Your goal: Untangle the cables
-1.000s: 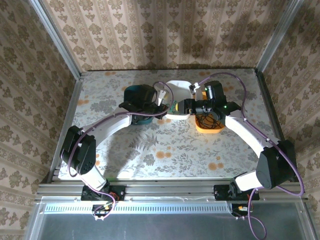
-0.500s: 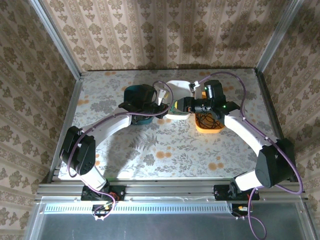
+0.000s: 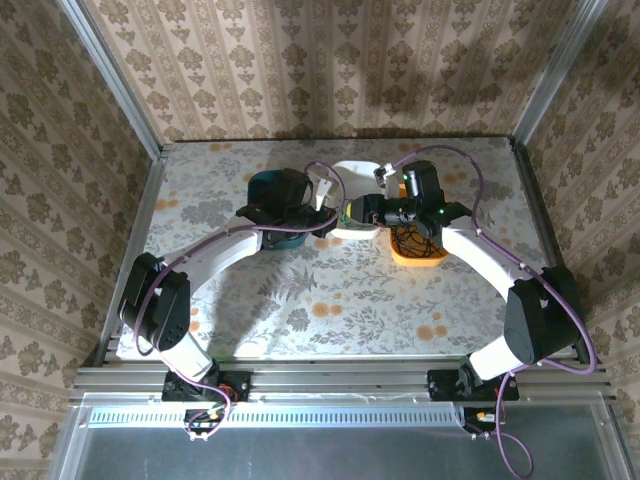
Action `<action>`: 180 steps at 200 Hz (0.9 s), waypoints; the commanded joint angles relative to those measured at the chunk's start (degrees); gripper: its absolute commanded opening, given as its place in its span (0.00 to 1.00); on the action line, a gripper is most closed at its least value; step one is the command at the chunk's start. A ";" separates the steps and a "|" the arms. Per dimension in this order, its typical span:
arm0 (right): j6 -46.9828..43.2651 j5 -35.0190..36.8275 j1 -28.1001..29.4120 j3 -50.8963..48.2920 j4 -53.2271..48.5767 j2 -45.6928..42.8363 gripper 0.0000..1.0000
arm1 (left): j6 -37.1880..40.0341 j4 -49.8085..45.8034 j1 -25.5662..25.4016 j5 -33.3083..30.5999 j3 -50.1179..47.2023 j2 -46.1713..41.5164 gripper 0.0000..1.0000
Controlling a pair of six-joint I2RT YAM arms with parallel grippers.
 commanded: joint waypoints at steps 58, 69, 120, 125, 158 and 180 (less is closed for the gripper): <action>1.73 3.95 0.14 1.78 2.28 -0.24 0.47 | -1.27 2.73 -0.72 2.11 -1.08 -1.25 0.00; 1.73 3.74 0.61 1.94 2.22 0.37 0.47 | -1.23 2.88 -0.78 2.11 -1.06 -1.36 0.00; 3.47 3.13 2.47 2.35 5.67 1.65 0.45 | -1.40 3.51 -0.92 3.20 -1.78 -1.74 0.00; 3.64 2.89 2.48 2.47 5.94 1.75 0.45 | -1.40 3.61 -0.96 3.41 -1.85 -1.76 0.00; 4.02 1.63 2.47 2.87 7.03 1.35 0.45 | -1.23 3.37 -1.00 3.28 -2.21 -1.81 0.00; 3.93 2.70 2.47 3.03 6.04 0.98 0.34 | -1.23 3.68 -0.99 3.08 -2.86 -2.07 0.00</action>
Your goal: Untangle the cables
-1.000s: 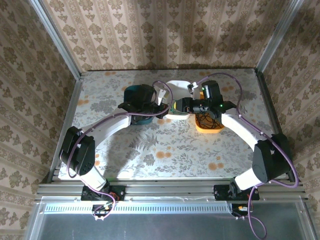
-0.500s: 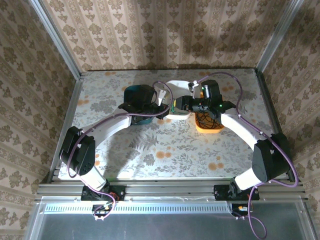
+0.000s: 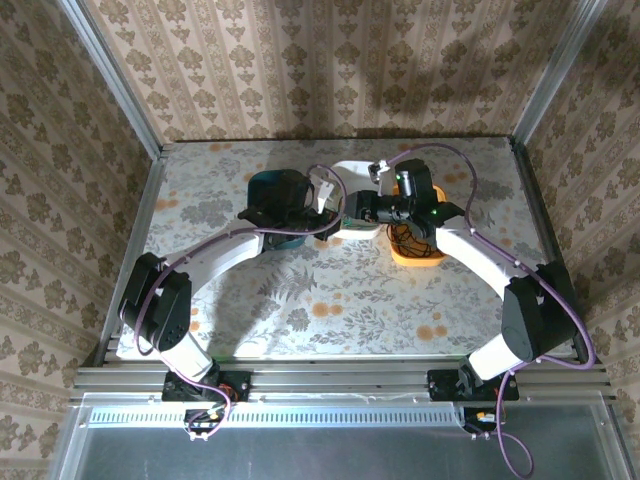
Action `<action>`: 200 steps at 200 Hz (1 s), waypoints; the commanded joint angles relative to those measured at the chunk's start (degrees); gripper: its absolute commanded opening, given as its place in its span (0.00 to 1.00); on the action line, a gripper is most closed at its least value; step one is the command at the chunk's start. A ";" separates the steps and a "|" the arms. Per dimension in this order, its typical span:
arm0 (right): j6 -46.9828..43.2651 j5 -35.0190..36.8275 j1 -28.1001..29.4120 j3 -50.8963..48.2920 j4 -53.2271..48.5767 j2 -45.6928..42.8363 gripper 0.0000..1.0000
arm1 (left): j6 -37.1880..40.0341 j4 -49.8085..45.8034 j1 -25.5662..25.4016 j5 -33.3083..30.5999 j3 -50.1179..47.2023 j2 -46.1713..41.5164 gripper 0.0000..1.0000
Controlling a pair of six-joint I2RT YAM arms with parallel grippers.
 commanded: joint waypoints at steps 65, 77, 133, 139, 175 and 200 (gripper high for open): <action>1.67 12.08 -3.40 -1.14 -3.65 -2.88 0.00 | -0.42 8.62 1.29 7.11 -5.17 -6.33 0.00; 3.33 13.20 -5.57 -2.67 -3.07 -3.65 0.00 | -0.42 12.29 2.16 11.86 -6.81 -8.24 0.00; 8.64 10.65 -10.33 -5.38 3.14 -3.68 0.00 | -9.77 26.44 3.89 33.47 -6.28 -7.73 0.00; 8.73 10.82 -10.44 -5.28 3.36 -3.66 0.00 | -12.74 29.97 4.01 35.74 -6.44 -6.91 0.00; 7.44 16.66 -12.09 -4.92 1.13 -4.46 0.00 | -32.59 54.30 5.61 45.83 -8.03 -1.62 0.00; 2.00 23.55 -12.16 -3.44 -3.70 -5.84 0.00 | -37.20 60.02 6.45 46.65 -8.23 -0.41 0.00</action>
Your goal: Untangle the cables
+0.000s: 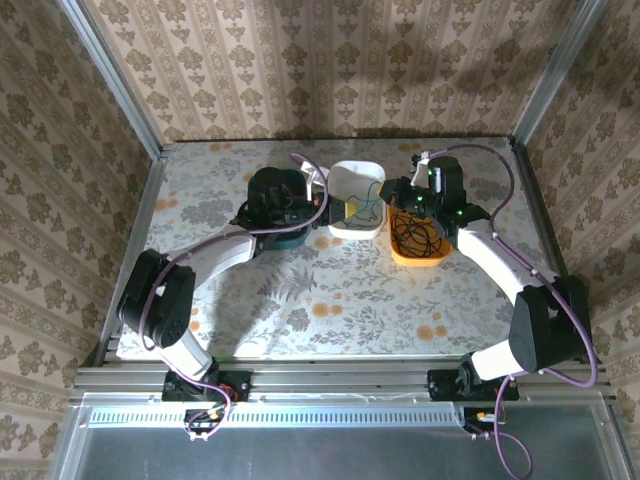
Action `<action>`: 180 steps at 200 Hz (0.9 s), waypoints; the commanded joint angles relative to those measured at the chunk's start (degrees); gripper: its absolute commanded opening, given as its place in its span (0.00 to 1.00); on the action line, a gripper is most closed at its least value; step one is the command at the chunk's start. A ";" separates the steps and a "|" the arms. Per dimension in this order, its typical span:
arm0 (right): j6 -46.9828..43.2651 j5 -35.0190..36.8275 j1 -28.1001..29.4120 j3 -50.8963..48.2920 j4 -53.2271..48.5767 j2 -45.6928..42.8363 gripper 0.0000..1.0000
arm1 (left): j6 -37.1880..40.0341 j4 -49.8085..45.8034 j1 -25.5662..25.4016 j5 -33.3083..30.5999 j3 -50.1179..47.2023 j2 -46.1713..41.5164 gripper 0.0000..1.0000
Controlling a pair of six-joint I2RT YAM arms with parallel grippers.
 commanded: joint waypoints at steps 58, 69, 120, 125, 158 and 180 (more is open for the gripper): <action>-23.76 34.02 3.03 3.52 -17.07 -4.87 0.05 | 10.22 -10.27 1.98 -3.50 4.13 -6.35 0.00; -26.74 39.25 5.02 3.23 -17.43 -5.63 0.05 | 9.61 -9.30 2.32 -2.52 4.59 -6.21 0.00; -21.65 48.38 1.31 2.01 -20.35 -7.61 0.11 | 4.38 -3.10 4.92 0.85 3.77 -6.47 0.00; -20.42 47.11 0.32 1.83 -20.56 -7.68 0.12 | 4.55 -3.15 4.99 0.91 3.63 -6.68 0.00; -13.01 37.68 -4.62 -0.10 -19.27 -8.25 0.29 | 6.04 -4.88 5.02 1.21 3.04 -7.52 0.00; -8.00 32.98 -7.62 -1.73 -17.89 -8.60 0.37 | 7.52 -6.33 5.02 1.07 2.16 -8.37 0.00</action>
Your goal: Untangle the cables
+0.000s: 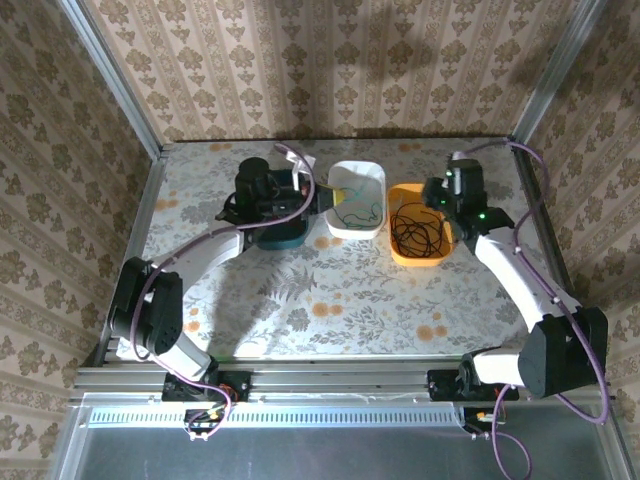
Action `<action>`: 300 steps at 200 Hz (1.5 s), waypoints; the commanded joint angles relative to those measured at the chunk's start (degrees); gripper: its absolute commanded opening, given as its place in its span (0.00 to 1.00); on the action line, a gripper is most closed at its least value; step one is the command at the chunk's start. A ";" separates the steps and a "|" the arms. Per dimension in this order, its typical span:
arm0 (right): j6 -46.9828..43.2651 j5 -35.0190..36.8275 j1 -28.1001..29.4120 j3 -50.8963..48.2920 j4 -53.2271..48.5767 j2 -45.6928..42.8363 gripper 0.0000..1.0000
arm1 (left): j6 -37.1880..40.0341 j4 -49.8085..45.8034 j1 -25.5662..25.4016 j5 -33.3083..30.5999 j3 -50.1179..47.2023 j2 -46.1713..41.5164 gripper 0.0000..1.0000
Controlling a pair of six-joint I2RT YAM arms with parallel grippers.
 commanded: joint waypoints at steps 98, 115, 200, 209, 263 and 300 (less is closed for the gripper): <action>7.56 -11.51 -3.54 -3.87 2.07 -1.15 0.40 | 23.14 -27.20 -6.30 -37.24 13.68 7.31 0.00; 6.56 -11.63 -3.07 -3.08 1.06 -1.48 0.40 | 20.30 -27.79 -6.82 -43.55 17.73 13.02 0.00; 3.42 -9.71 -2.78 -3.07 -2.83 -4.73 0.40 | 14.12 -33.52 -7.03 -52.56 32.04 26.83 0.71; 3.29 -9.20 -2.78 -3.52 -2.92 -5.06 0.41 | 16.28 -31.53 -7.47 -52.30 30.57 25.29 0.95; 2.23 -0.76 -2.80 -5.22 -3.91 -6.32 0.42 | 23.65 -26.08 -8.57 -72.88 15.43 11.15 1.00; -3.06 7.94 -2.70 -7.61 -1.01 -7.10 0.46 | 29.24 -27.87 -4.81 -95.25 2.05 -0.43 1.00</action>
